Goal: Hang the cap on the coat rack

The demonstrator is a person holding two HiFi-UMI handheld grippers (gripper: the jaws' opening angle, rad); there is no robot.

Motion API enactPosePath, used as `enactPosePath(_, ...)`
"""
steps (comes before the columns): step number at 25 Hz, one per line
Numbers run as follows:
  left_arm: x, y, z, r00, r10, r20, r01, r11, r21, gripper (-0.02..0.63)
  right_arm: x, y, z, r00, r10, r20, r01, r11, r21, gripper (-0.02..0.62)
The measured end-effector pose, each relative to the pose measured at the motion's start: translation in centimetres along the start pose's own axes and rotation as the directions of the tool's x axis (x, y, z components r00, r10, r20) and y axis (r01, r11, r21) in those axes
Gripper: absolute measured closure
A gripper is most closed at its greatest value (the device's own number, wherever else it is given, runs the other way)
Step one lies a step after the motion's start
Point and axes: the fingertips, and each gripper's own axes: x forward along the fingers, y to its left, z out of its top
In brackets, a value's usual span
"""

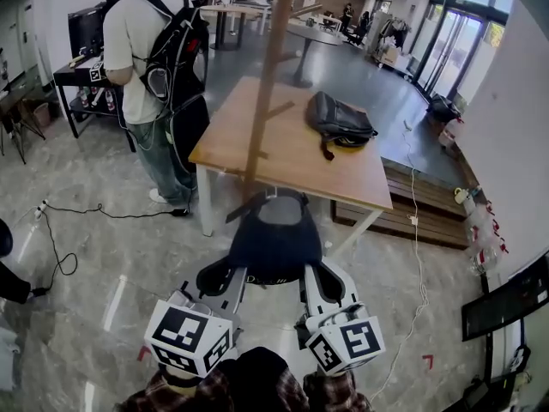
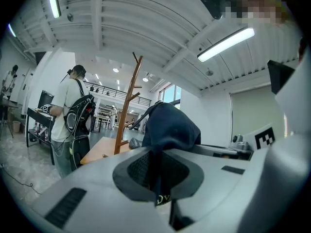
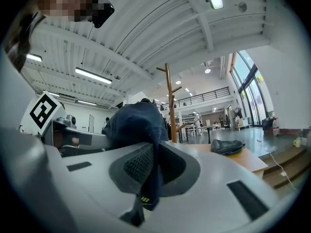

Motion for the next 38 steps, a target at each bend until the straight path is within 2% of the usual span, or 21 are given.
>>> enactPosePath(4,1.2,2.6,-0.1,1.0,0.002,-0.027,-0.003,1.0,-0.013,0.588,2.8,0.0,-0.8,1.0,-0.003,-0.025,0.003,1.0,0.016,0.577)
enactPosePath(9,5.4,4.2,-1.8,0.997,0.02,-0.07,-0.023,0.999,-0.036,0.588,5.9,-3.2,-3.0,0.998,0.011,-0.068,-0.008,0.999,0.043,0.577)
enactPosePath(17,12.0,6.1,-2.6,0.987,0.122,-0.105,-0.13,0.989,-0.067,0.588,11.4,-8.8,-4.5,0.985,0.114,-0.127,-0.104,0.991,0.086,0.577)
enactPosePath(22,15.6,7.6,-2.3,0.973,0.205,-0.109,-0.214,0.974,-0.077,0.588,15.0,-11.6,-4.8,0.968,0.201,-0.147,-0.188,0.977,0.099,0.577)
enactPosePath(29,16.9,9.4,-2.7,0.949,0.286,-0.134,-0.3,0.949,-0.101,0.588,18.0,-12.3,-5.6,0.943,0.278,-0.183,-0.259,0.958,0.123,0.577)
enactPosePath(38,18.4,11.9,-5.0,0.942,0.28,-0.186,-0.304,0.945,-0.12,0.588,20.4,-12.7,-8.4,0.931,0.275,-0.24,-0.249,0.959,0.135,0.577)
